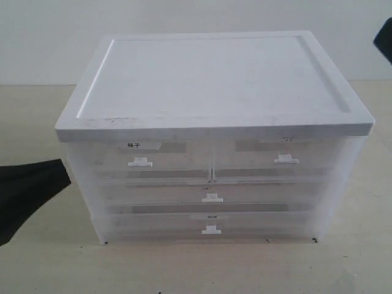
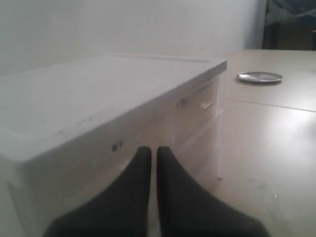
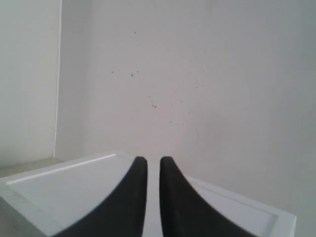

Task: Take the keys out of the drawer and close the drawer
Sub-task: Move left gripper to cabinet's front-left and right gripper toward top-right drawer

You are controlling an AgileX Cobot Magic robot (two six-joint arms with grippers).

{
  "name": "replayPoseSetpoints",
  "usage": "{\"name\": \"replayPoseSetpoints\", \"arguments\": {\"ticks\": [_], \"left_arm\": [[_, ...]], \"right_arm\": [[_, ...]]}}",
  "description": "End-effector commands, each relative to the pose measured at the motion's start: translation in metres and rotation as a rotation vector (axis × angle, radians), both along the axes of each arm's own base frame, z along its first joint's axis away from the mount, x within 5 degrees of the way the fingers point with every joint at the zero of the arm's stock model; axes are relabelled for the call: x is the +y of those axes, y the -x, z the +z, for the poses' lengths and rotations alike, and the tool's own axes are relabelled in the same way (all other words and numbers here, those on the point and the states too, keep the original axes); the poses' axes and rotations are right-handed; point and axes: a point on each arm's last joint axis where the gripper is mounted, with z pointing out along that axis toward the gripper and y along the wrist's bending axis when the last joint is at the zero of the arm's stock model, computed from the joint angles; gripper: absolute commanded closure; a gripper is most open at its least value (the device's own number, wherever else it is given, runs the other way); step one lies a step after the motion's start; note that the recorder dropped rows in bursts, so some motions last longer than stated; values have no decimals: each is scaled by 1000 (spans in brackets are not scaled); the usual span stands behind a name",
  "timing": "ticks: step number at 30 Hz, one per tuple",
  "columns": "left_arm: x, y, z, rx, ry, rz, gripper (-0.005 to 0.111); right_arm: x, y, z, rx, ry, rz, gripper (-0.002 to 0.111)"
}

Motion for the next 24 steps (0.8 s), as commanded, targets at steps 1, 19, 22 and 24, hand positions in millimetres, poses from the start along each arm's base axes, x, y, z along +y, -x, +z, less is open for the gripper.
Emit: {"name": "replayPoseSetpoints", "arguments": {"ticks": [1, 19, 22, 24], "left_arm": [[-1, -2, -13, -50, -45, -2, 102], [-49, -39, -37, -102, -252, -8, 102], [-49, -39, -38, -95, -261, -6, 102], [-49, -39, -38, -91, -267, -5, 102]], "right_arm": [[5, -14, 4, -109, 86, 51, 100], [-13, -70, 74, -68, 251, -242, 98], [-23, -79, 75, -4, 479, -382, 82], [-31, -84, 74, 90, 489, -528, 80]]}}
